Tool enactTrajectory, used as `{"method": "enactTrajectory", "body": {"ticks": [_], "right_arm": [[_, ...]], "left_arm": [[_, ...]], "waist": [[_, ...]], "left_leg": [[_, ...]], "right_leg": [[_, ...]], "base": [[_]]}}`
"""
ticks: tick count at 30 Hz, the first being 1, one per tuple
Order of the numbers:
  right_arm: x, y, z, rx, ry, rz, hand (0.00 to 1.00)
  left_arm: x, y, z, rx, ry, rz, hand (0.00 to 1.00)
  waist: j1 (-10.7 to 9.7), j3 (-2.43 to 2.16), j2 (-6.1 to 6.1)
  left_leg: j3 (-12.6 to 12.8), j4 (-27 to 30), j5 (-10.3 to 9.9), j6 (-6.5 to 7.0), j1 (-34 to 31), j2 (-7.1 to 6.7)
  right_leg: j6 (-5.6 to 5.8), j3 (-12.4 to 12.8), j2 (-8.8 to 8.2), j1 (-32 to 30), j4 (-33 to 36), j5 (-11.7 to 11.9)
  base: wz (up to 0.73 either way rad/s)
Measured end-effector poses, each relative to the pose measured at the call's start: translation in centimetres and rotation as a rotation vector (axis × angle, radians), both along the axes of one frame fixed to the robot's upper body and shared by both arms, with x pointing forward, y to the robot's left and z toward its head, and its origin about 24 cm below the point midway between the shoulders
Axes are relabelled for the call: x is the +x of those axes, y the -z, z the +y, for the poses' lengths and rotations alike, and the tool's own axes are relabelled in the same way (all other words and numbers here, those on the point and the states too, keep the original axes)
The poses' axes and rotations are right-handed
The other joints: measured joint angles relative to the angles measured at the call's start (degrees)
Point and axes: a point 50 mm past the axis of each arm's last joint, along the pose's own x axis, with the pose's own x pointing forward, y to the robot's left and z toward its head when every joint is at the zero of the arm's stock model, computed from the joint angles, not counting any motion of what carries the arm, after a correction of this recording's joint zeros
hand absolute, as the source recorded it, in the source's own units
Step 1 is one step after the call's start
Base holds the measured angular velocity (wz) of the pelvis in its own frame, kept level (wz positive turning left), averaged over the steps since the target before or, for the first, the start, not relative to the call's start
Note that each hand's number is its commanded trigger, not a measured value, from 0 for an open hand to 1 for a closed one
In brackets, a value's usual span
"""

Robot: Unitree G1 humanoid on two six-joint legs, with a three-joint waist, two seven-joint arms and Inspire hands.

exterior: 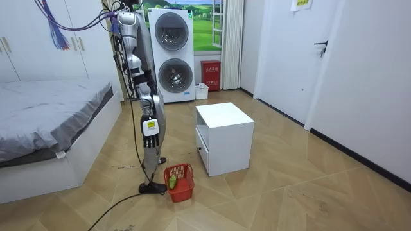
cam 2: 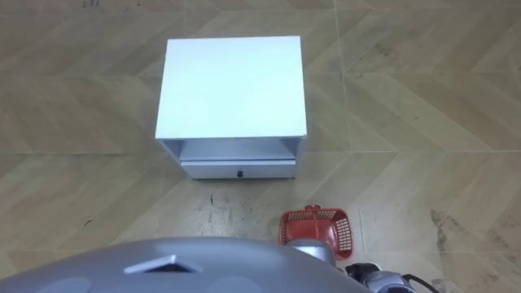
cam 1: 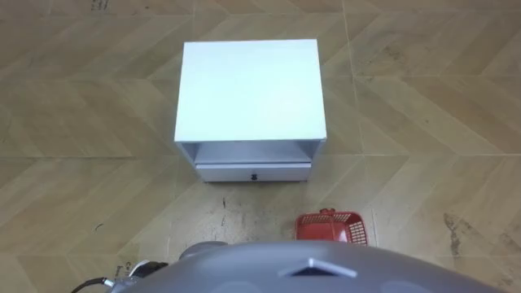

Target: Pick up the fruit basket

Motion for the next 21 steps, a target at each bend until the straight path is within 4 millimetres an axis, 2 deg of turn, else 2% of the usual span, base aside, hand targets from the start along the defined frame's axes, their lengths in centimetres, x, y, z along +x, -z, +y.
{"method": "enactTrajectory", "body": {"ticks": [21], "right_arm": [[0.02, 0.0, -0.02, 0.008, 0.001, 0.004, 0.0]], "left_arm": [[-0.21, 0.01, 0.0, -0.002, -0.002, 0.008, 0.0]], "waist": [[0.07, 0.0, -0.09]], "left_leg": [[-0.38, 0.07, 0.0, -0.01, 0.17, -0.02]], "right_leg": [[0.0, -0.11, 0.07, 0.6, -0.04, 0.0]], "base": [[0.01]]}}
